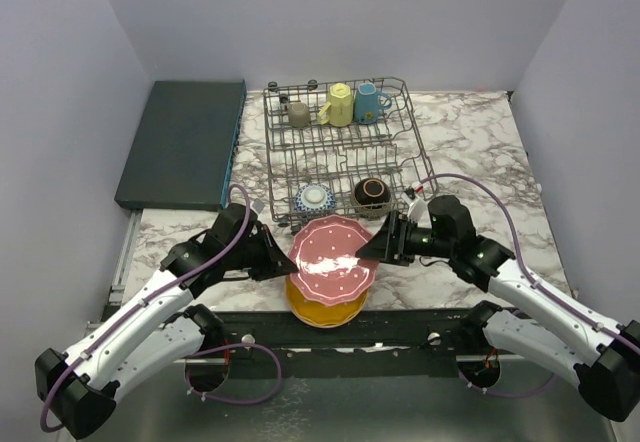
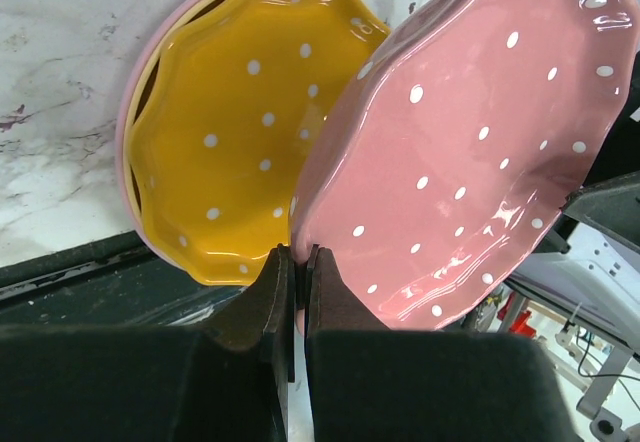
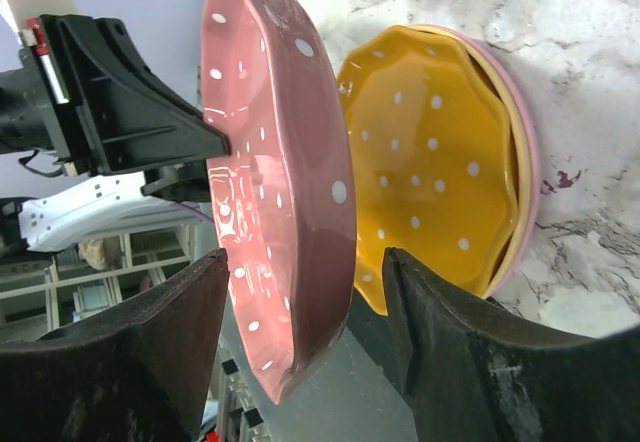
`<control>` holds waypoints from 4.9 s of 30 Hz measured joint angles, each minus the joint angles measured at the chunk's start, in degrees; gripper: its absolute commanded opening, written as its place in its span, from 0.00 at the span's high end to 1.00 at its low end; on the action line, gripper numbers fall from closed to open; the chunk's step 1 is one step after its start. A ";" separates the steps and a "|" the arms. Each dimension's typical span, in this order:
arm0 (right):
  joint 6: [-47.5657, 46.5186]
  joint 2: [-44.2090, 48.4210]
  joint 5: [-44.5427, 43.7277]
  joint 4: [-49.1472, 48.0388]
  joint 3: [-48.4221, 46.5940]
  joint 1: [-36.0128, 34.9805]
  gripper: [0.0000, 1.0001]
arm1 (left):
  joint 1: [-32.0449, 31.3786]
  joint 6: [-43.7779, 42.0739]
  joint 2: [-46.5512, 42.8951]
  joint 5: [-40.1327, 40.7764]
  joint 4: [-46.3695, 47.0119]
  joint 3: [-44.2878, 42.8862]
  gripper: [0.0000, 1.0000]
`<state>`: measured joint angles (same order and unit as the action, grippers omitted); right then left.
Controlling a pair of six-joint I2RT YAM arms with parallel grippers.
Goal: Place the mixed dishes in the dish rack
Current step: Insert the plate into the dish rack.
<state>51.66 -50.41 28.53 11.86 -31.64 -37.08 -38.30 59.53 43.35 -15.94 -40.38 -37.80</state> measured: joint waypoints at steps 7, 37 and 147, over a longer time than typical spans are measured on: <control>2.54 1.95 1.16 -2.56 0.87 0.02 0.35 | 0.00 0.72 -1.07 -0.76 1.31 0.11 1.00; 7.48 -1.42 2.47 -9.16 1.22 0.02 0.79 | 0.00 1.01 0.72 -1.92 4.72 0.13 1.00; -48.28 -49.92 -54.42 20.68 -72.74 11.34 1.00 | 0.31 -29.03 -2.89 16.52 6.05 -6.47 0.01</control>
<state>3.38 -100.33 -25.89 32.53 -104.38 -25.74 -38.00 30.50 40.47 0.58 -34.33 -44.27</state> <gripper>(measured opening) 0.296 0.986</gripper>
